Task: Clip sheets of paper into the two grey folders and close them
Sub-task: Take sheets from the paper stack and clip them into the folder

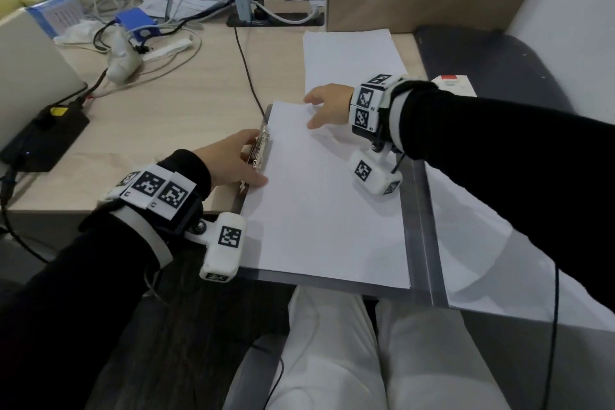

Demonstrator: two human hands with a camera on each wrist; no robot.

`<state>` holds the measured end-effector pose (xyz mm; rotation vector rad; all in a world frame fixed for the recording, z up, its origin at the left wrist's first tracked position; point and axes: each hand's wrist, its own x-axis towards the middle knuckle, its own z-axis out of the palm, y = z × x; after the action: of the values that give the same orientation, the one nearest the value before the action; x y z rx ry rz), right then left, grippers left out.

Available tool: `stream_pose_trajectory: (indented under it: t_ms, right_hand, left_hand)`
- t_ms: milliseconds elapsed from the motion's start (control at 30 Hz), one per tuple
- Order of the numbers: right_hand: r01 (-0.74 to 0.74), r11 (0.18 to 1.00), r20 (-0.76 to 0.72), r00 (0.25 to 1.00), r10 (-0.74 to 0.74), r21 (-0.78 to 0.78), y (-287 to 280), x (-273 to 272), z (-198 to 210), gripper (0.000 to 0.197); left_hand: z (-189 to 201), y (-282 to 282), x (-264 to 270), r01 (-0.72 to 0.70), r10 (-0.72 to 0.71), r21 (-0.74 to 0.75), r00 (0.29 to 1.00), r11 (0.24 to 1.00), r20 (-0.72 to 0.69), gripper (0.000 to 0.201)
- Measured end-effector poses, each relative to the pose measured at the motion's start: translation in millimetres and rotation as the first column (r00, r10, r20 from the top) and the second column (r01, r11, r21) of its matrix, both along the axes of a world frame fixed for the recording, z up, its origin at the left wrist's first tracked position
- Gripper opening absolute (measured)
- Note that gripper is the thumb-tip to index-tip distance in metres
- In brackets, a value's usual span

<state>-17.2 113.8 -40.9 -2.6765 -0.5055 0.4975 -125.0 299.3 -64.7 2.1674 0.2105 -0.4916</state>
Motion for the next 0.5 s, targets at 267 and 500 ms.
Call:
stream_pose_trajectory:
  t_ms: [267, 500]
  right_hand:
    - [0.019, 0.993, -0.032, 0.999, -0.015, 0.116, 19, 12, -9, 0.063]
    - [-0.008, 0.993, -0.032, 0.999, 0.012, 0.114, 24, 11, -15, 0.063]
  left_hand:
    - [-3, 3, 3, 0.009, -0.009, -0.009, 1.0, 1.0, 0.001, 0.092]
    - [-5, 3, 3, 0.014, -0.013, -0.034, 1.0, 0.999, 0.016, 0.093]
